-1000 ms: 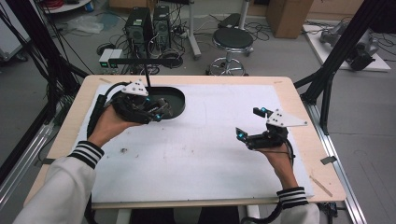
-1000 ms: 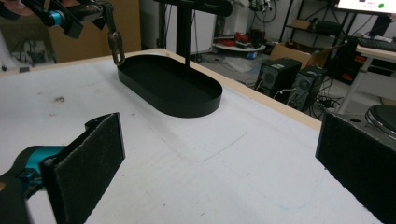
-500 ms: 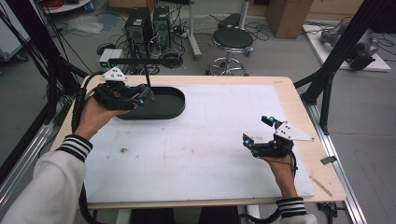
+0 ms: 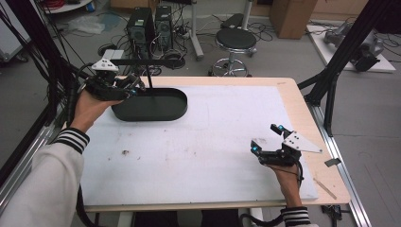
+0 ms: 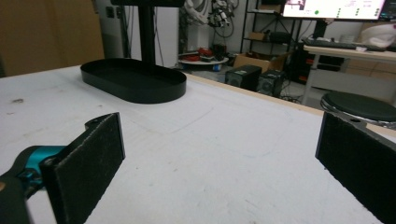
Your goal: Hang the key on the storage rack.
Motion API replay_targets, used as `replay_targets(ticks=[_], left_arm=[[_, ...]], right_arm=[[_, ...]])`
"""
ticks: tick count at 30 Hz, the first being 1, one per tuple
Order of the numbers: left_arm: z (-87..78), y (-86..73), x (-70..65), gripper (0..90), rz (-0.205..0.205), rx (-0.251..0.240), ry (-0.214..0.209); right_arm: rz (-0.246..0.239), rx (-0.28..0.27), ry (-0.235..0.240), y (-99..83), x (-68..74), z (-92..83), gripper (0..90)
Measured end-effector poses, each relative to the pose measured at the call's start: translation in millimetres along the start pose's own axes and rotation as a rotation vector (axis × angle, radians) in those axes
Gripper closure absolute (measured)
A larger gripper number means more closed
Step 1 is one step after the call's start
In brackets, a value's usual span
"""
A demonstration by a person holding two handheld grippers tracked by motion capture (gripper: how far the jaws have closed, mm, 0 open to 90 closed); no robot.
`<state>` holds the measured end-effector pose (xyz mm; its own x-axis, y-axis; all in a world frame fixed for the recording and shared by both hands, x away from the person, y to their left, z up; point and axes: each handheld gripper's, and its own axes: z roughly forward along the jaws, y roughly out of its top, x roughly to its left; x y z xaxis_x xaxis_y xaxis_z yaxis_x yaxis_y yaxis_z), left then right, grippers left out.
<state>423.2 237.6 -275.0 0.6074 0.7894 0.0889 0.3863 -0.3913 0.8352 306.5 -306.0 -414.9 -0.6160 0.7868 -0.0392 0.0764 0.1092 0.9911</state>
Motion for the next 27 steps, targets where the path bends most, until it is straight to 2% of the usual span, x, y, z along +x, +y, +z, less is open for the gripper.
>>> replay_targets(ticks=[3,13,20,23,27], left_arm=[[-0.1,1.7,7.5,48.8,-0.027,-0.025,0.028],[2.0,11.3,24.5,48.7,-0.049,-0.041,0.091],[5.1,15.0,30.3,48.7,-0.064,-0.051,0.123],[7.7,18.3,31.6,48.7,-0.065,-0.047,0.134],[11.1,20.5,33.5,48.8,-0.073,-0.068,0.147]], right_arm=[[-0.026,-0.036,-0.009,-3.1,1.7,-4.0,0.3],[-0.017,-0.064,-0.013,-12.9,6.4,-8.2,0.3],[-0.009,-0.058,-0.026,-20.2,6.8,-8.9,0.3],[-0.002,-0.057,-0.015,-22.1,6.7,-8.4,0.3],[-0.013,-0.057,-0.014,-24.1,7.6,-8.0,0.3]])
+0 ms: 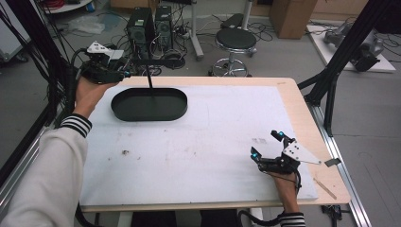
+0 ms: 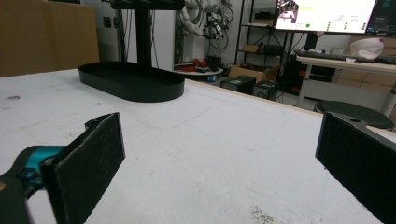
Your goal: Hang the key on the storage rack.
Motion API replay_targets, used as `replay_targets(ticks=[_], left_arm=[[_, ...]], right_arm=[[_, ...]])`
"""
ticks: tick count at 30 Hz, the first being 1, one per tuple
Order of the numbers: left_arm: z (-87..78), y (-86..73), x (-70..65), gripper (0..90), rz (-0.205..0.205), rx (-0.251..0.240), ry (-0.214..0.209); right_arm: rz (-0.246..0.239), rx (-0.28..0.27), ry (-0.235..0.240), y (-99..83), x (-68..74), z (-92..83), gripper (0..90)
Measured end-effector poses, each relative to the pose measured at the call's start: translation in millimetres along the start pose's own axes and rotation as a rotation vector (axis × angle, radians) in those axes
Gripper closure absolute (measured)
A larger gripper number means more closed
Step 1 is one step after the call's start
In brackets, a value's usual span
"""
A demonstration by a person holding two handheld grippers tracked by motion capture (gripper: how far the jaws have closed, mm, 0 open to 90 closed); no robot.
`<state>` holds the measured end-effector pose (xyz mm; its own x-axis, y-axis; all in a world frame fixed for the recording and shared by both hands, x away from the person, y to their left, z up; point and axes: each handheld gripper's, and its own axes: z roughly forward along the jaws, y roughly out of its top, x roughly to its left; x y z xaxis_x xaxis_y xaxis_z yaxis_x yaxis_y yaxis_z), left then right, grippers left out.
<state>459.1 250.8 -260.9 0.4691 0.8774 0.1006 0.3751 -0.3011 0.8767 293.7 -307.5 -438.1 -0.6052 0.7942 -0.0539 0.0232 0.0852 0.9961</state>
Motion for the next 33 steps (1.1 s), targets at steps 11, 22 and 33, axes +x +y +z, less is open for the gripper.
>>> replay_targets(ticks=[11,22,33], left_arm=[[9.4,-2.2,3.2,48.7,-0.006,0.010,0.009],[13.9,-1.1,1.5,48.7,-0.014,-0.018,0.026],[24.9,-3.4,1.1,48.7,-0.034,-0.030,0.072]], right_arm=[[0.028,-0.020,-0.004,-9.7,-0.6,-2.2,0.3],[0.026,-0.015,-0.004,-11.6,0.0,0.4,0.3],[0.032,-0.023,-0.009,-13.4,0.5,-1.1,0.3]])
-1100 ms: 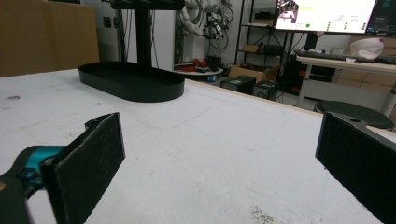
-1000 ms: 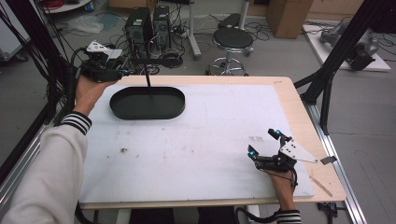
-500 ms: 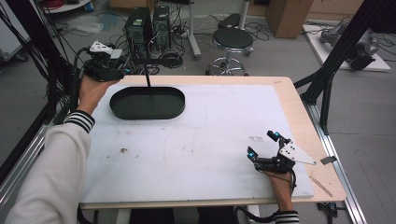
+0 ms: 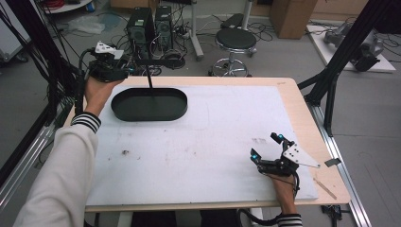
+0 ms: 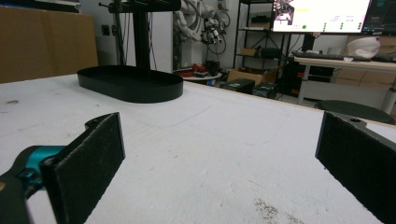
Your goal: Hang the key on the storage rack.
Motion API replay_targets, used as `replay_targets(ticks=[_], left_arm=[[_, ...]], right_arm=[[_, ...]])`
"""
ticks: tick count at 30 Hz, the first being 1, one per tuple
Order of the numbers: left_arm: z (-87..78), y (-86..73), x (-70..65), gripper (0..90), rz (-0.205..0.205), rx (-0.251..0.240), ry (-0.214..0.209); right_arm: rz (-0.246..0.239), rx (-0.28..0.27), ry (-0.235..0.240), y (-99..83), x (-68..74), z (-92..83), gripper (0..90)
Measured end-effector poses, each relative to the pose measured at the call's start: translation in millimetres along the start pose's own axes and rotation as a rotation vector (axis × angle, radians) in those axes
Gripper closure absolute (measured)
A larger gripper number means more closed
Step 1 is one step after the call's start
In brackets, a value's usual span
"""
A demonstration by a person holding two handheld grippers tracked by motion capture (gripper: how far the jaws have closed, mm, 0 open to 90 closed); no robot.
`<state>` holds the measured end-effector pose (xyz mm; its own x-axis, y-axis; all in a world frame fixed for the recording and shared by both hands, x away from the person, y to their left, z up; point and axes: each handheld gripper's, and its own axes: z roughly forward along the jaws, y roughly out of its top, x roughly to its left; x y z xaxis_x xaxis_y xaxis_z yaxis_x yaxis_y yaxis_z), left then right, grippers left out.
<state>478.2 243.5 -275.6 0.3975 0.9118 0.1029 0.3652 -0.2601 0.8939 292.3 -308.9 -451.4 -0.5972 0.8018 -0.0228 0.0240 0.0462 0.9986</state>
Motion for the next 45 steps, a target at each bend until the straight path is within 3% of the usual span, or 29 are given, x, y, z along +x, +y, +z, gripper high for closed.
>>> replay_targets(ticks=[13,19,22,32,38,45], left_arm=[[-1.7,-9.5,1.5,48.7,-0.022,0.033,0.045],[-6.1,-23.5,3.3,48.7,-0.040,0.038,0.028],[-6.5,-28.5,1.1,48.7,-0.018,0.057,0.029],[-6.2,-40.6,-4.0,48.7,-0.015,0.085,0.012],[-1.2,-49.2,-5.6,48.7,-0.009,0.121,0.009],[8.1,-57.3,-8.2,48.7,-0.022,0.127,0.005]], right_arm=[[0.000,-0.001,0.001,-0.3,0.1,-0.7,0.3],[0.005,-0.003,0.005,-0.4,0.0,-0.6,0.3],[0.002,-0.008,0.004,-0.4,-0.7,-0.3,0.3],[0.002,-0.001,0.004,-0.4,0.2,-0.6,0.3],[-0.001,-0.004,0.005,-0.4,-0.2,-0.4,0.3],[0.002,-0.002,0.006,-0.4,0.1,-0.6,0.3]])
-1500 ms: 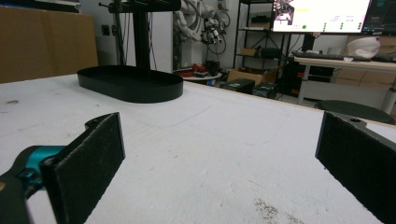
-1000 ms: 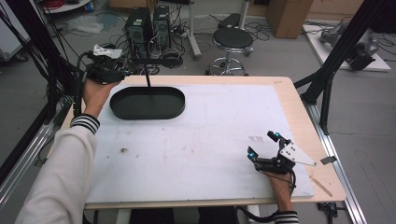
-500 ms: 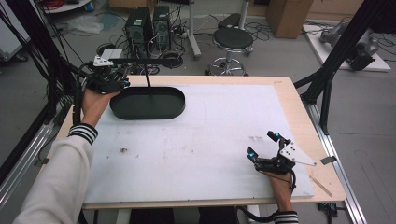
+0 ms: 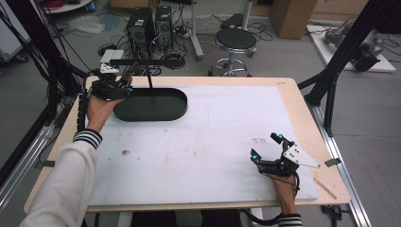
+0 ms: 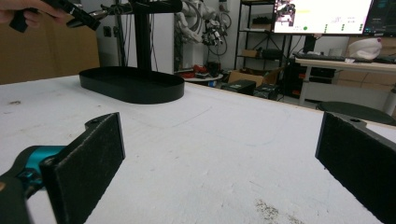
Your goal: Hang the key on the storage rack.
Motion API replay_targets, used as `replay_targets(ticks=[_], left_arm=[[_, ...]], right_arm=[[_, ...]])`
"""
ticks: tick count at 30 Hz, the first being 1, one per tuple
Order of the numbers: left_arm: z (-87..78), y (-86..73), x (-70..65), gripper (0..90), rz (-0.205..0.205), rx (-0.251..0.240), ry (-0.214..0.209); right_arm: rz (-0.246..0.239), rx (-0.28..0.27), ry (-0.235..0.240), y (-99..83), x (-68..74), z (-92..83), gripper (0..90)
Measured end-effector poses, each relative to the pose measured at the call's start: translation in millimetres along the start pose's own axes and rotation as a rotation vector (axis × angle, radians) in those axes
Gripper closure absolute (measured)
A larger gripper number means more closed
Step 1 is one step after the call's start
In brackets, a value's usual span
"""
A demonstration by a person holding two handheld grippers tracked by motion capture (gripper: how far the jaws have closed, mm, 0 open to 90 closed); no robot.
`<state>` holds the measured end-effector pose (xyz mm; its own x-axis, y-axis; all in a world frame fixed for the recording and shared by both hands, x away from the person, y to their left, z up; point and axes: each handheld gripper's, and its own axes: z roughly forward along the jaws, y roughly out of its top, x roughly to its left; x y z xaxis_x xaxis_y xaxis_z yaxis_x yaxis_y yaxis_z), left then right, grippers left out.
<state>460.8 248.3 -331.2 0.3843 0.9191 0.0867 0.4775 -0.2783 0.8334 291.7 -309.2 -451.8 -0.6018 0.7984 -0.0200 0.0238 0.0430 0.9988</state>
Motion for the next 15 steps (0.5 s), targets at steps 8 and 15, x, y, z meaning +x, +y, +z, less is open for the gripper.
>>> replay_targets(ticks=[8,15], left_arm=[[11.6,-5.6,-2.1,48.7,0.008,0.001,0.020],[23.9,-8.5,-4.2,48.7,0.017,-0.005,0.036]], right_arm=[[-0.004,0.000,0.000,0.0,0.3,0.2,0.3],[0.000,0.001,-0.001,0.0,0.1,0.0,0.3]])
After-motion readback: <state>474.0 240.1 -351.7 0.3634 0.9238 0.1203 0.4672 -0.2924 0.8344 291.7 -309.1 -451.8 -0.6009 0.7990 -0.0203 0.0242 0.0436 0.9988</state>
